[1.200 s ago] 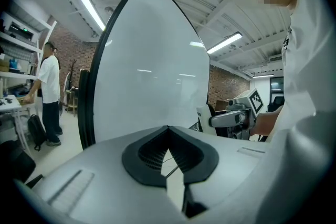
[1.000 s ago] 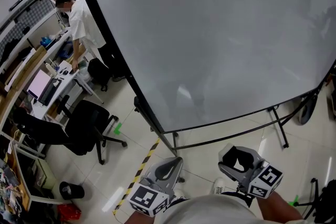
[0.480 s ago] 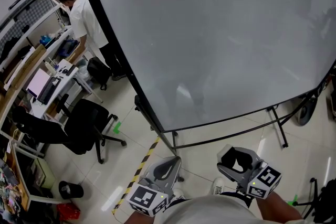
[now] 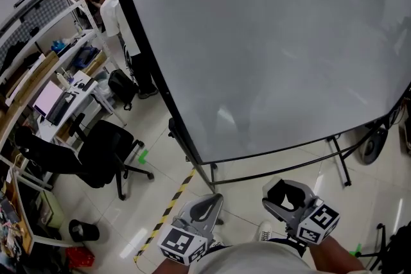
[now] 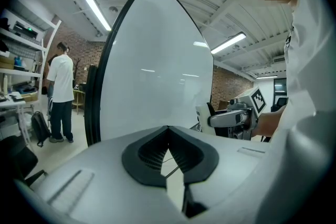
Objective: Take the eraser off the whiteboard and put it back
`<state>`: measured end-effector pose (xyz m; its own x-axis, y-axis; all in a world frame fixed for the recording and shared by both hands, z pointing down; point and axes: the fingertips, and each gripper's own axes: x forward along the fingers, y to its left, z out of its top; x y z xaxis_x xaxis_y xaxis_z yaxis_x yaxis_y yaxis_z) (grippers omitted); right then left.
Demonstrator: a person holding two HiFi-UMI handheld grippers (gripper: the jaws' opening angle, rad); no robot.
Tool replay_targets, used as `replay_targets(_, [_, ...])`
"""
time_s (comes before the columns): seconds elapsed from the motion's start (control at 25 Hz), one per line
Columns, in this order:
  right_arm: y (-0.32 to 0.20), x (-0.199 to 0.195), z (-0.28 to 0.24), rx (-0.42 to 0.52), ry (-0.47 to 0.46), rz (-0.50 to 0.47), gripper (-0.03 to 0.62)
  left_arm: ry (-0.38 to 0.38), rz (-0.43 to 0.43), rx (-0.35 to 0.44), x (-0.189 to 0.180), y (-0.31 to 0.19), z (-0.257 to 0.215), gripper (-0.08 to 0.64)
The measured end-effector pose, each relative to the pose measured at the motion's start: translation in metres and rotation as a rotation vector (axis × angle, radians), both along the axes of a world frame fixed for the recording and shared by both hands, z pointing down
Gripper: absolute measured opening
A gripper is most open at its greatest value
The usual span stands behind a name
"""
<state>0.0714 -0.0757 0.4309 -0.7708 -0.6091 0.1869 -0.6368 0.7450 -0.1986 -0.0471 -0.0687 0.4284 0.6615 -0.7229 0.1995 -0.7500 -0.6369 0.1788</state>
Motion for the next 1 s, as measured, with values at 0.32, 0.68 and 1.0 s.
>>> replay_targets(0.32, [-0.034, -0.021, -0.023, 0.115, 0.086, 0.018, 0.242, 0.004, 0.000, 0.001, -0.003, -0.001, 0.001, 0.017])
replay_targets(0.68, [-0.072, -0.050, -0.037, 0.163, 0.133, 0.014, 0.242, 0.018, -0.031, -0.005, -0.019, -0.006, 0.005, 0.017])
replay_targets(1.0, [-0.101, -0.064, -0.038, 0.322, 0.376, 0.078, 0.242, 0.019, -0.040, -0.011, -0.028, -0.012, 0.008, 0.017])
